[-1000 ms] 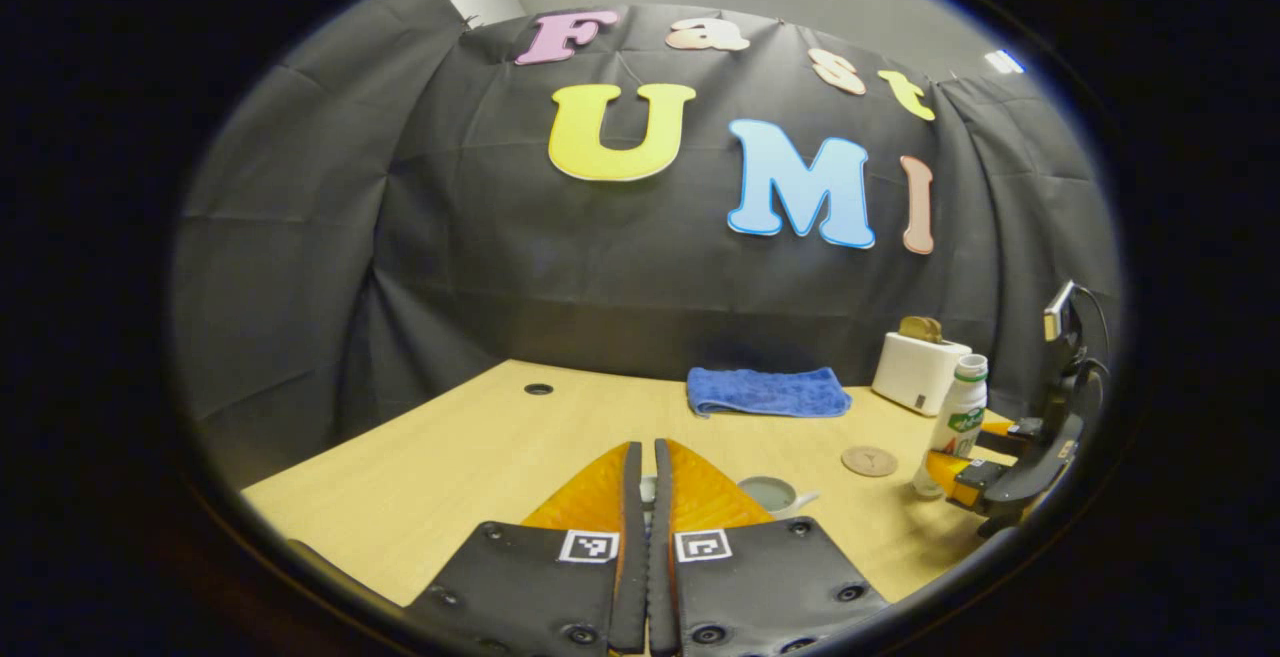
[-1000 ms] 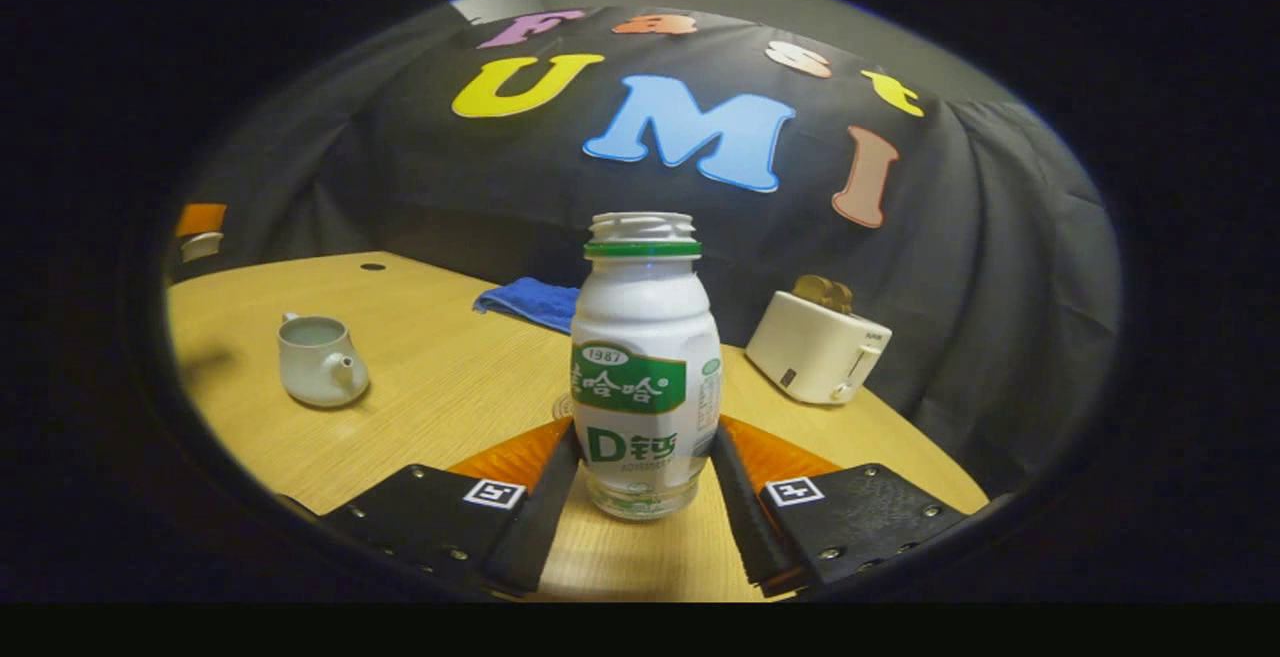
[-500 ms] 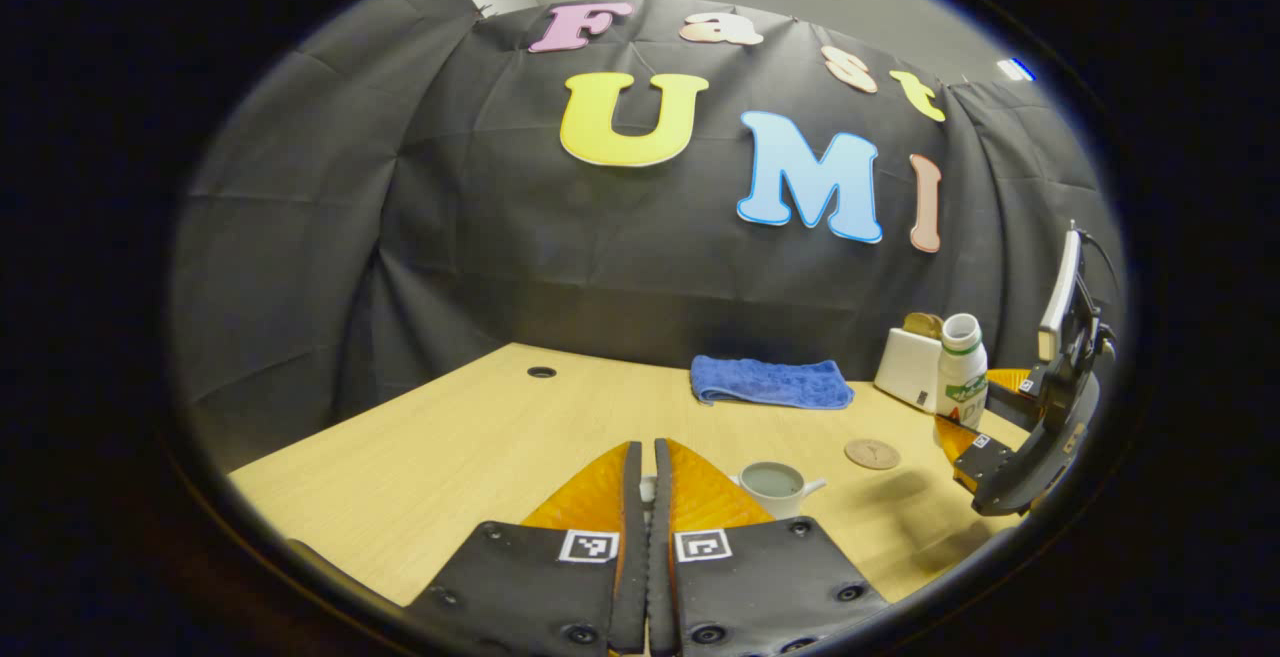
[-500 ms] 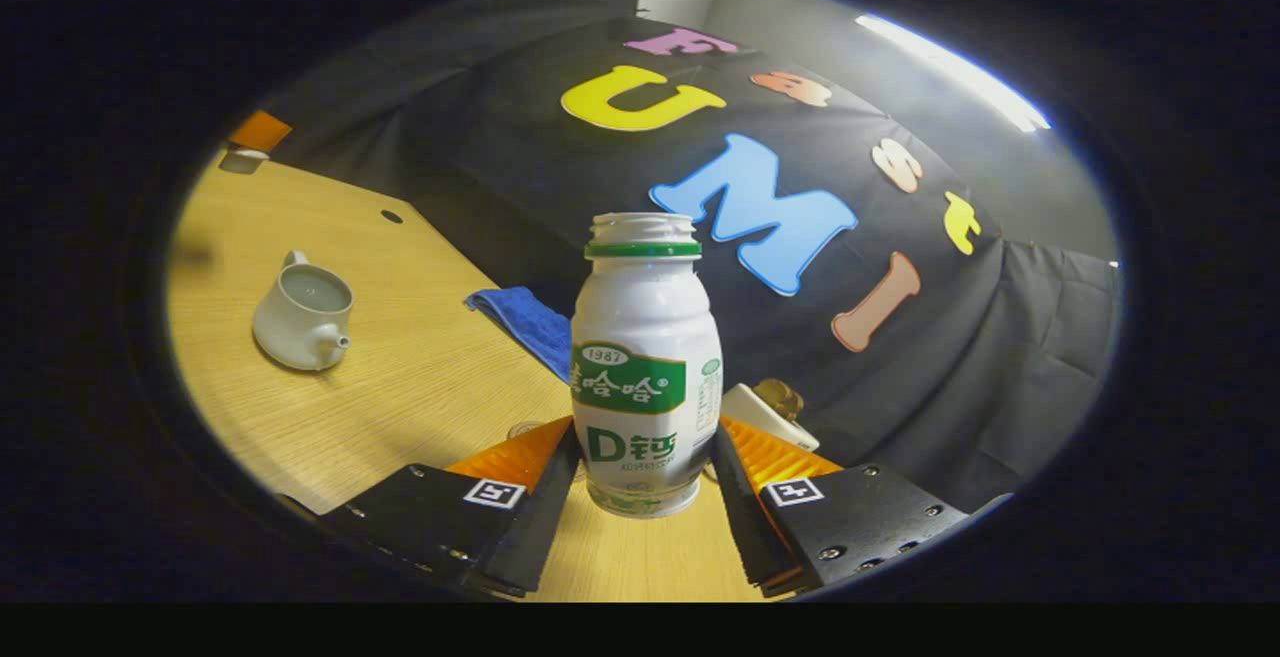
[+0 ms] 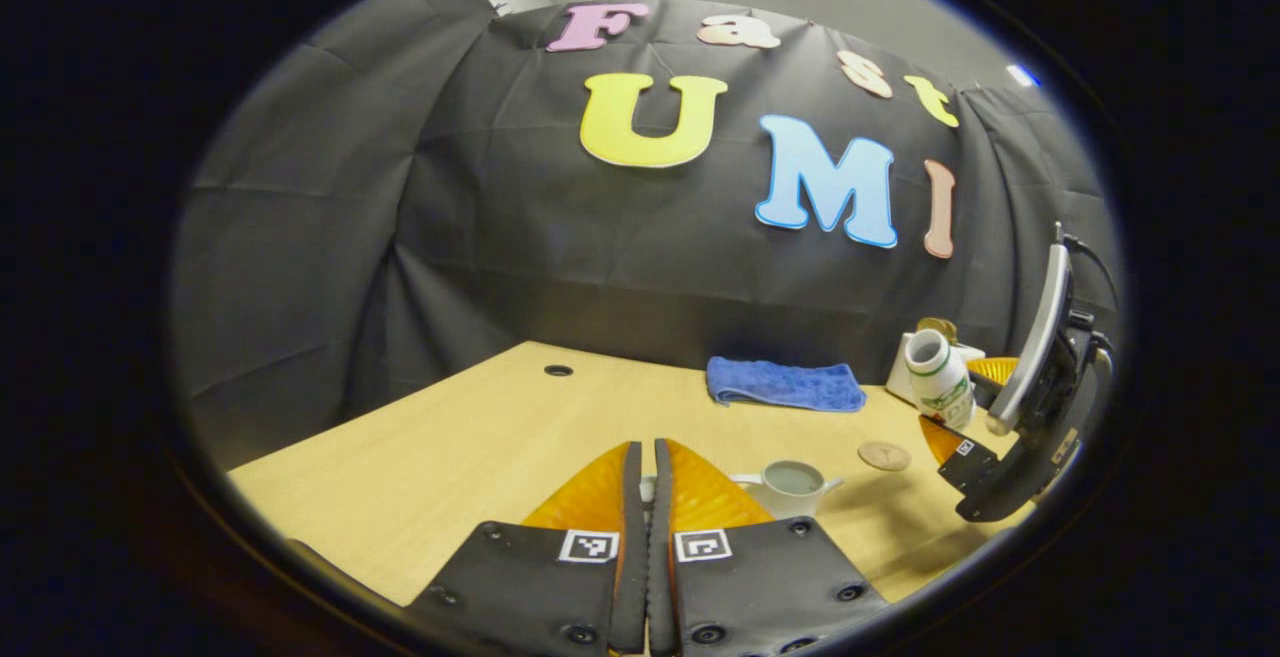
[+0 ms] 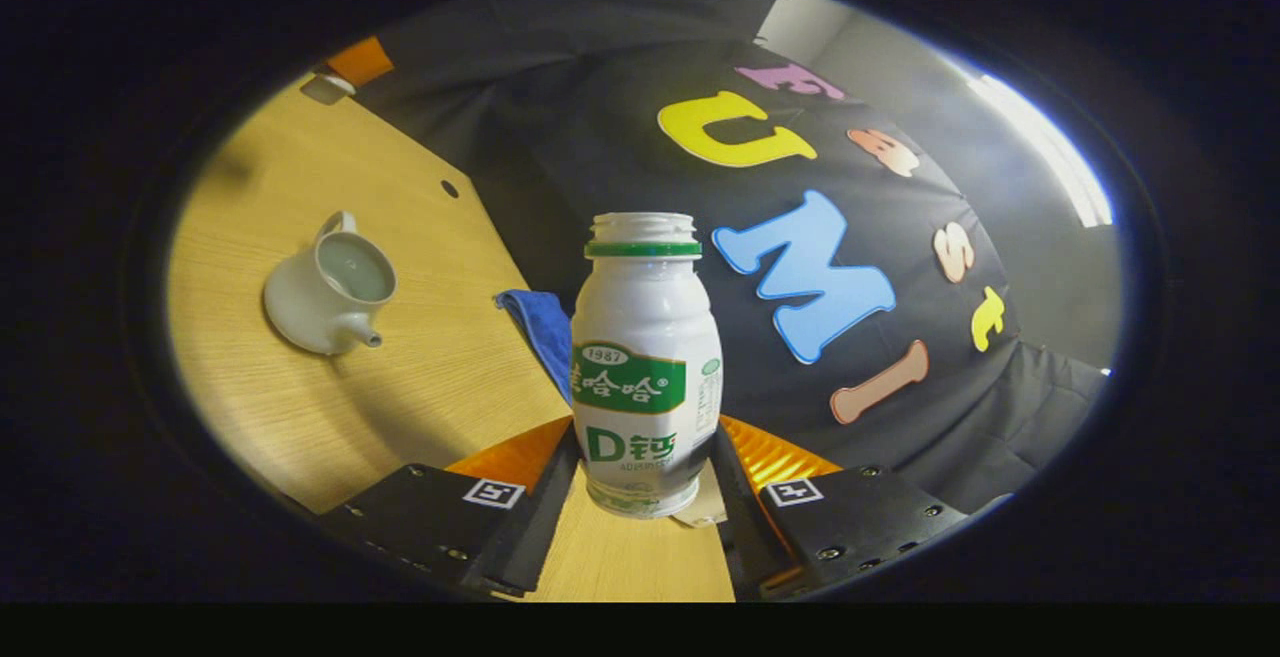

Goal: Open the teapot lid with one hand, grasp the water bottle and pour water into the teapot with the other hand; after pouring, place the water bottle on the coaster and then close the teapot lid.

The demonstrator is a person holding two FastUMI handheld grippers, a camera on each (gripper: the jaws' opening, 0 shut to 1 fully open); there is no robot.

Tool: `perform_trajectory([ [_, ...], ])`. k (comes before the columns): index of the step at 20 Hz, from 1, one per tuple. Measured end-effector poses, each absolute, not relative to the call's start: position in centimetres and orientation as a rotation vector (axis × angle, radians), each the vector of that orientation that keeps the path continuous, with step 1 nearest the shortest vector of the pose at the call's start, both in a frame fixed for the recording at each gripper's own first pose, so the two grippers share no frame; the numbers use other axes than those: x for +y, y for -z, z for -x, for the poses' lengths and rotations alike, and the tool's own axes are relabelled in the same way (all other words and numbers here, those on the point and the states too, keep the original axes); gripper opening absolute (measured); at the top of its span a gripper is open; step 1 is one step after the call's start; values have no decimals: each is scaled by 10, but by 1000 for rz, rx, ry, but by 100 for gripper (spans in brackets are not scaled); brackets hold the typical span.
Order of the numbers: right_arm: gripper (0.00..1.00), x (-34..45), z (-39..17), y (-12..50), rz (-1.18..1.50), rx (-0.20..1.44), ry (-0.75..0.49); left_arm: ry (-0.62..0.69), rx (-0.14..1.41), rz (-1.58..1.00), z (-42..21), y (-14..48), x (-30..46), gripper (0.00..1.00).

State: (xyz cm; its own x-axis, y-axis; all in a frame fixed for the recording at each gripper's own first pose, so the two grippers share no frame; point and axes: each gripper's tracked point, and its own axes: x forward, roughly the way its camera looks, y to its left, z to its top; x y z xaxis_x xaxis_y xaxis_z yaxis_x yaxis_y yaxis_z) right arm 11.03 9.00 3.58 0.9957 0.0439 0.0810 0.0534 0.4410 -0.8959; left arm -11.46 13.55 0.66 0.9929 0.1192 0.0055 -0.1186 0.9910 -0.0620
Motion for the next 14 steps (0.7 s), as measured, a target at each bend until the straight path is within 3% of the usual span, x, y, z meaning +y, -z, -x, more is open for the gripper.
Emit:
perform_trajectory([
  [14,72,109,-124,-28,1446,-116,12,-148,-6,73,117,-4,155,11],
])
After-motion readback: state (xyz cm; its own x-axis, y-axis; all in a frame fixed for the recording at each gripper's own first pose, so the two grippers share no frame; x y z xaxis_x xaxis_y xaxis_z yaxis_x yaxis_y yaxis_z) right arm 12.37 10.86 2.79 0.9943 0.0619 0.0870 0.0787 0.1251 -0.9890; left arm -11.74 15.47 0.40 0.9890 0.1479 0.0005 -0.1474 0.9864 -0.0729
